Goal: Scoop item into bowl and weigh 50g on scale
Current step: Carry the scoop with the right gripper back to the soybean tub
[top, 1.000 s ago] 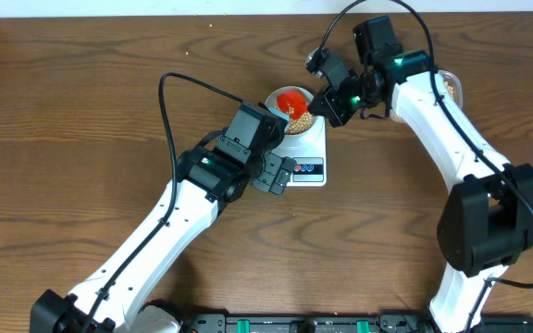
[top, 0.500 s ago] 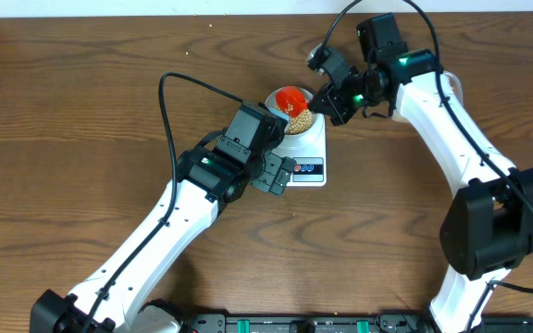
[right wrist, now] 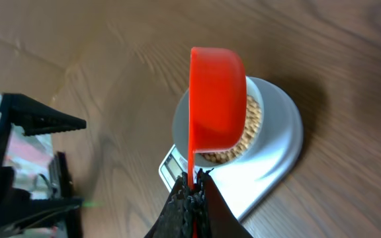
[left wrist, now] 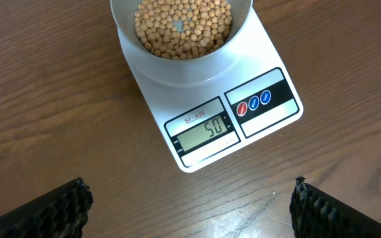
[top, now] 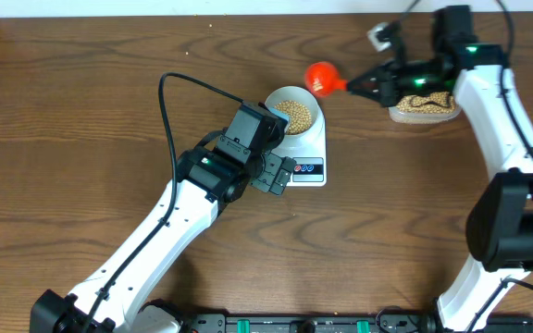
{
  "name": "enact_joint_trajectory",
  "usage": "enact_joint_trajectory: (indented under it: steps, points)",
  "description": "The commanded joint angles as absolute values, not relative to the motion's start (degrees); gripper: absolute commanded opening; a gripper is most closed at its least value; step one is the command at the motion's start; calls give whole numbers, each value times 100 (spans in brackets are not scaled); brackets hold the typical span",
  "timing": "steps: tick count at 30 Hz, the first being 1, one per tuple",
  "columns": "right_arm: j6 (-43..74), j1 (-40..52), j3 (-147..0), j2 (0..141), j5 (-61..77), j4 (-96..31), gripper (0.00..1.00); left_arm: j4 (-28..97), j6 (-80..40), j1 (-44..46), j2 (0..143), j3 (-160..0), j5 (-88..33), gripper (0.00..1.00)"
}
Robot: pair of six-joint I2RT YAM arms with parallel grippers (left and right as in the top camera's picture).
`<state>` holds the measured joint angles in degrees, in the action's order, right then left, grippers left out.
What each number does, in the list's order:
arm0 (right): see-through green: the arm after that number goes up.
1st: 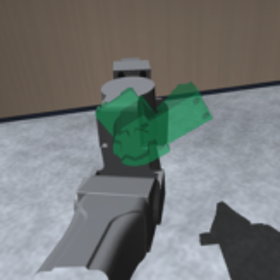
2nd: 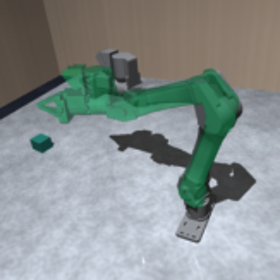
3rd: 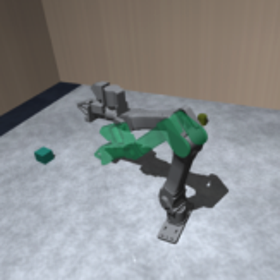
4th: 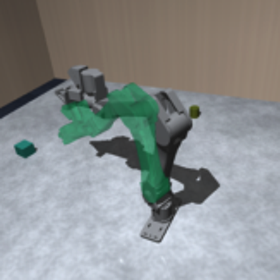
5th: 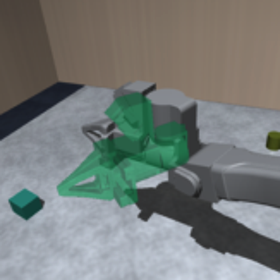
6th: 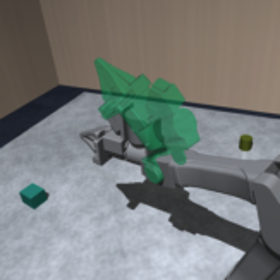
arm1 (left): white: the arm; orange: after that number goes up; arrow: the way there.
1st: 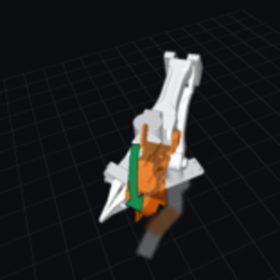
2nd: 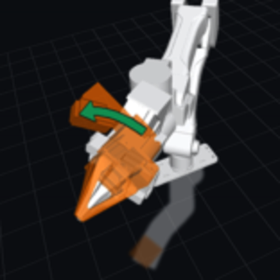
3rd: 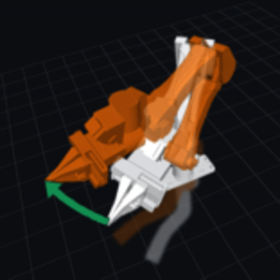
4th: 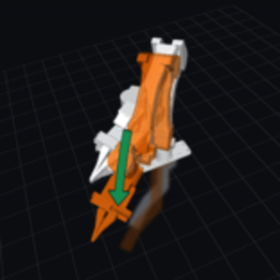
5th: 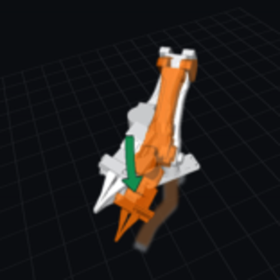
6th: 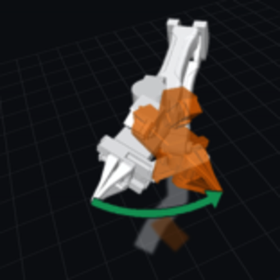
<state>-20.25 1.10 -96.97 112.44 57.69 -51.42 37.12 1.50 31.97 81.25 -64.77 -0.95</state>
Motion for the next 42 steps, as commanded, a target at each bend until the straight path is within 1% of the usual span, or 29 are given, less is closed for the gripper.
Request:
enact_joint_trajectory:
  steps: [1, 4, 10, 15, 20, 21, 26, 31, 35, 38, 42]
  points:
    - [-2008, -340, -9800, 11002, 6259, -5301, 1, 3728, 141, 3179, 8130, -6495, -80, 98]
    - [-2086, -755, -9800, 10899, 6095, -5483, 1, 3726, 141, 3179, 8130, -6495, -80, 98]
    - [-2237, -1581, -9800, 10713, 4886, -5819, 1, 3728, 141, 3179, 8130, -6495, -80, 98]
    - [-2228, -1702, -9797, 10713, 3538, -5784, 1, 3728, 141, 3179, 8130, -6495, -80, 98]
    - [-2021, -1487, -9797, 10713, 2001, -5695, 1, 3728, 141, 3179, 8130, -6495, -80, 98]
    - [-2018, -1317, -9797, 10713, 1592, -5660, 2, 3726, 141, 3179, 8130, -6495, -80, 98]
    - [-2008, -722, -9797, 10713, 386, -5581, 2, 3726, 141, 3179, 8130, -6495, -80, 98]
    - [-1844, -75, -9797, 10713, -1343, -5533, 1, 3726, 141, 3179, 8130, -6495, -80, 98]
    - [-1656, 333, -9797, 10713, -2386, -5575, 1, 3726, 141, 3179, 8130, -6495, -80, 98]
    - [-1490, 497, -9797, 10713, -2585, -5570, 1, 3726, 141, 3179, 8130, -6495, -80, 98]
    - [-980, 443, -9797, 10713, -1837, -5586, 1, 3728, 141, 3179, 8130, -6495, -80, 98]
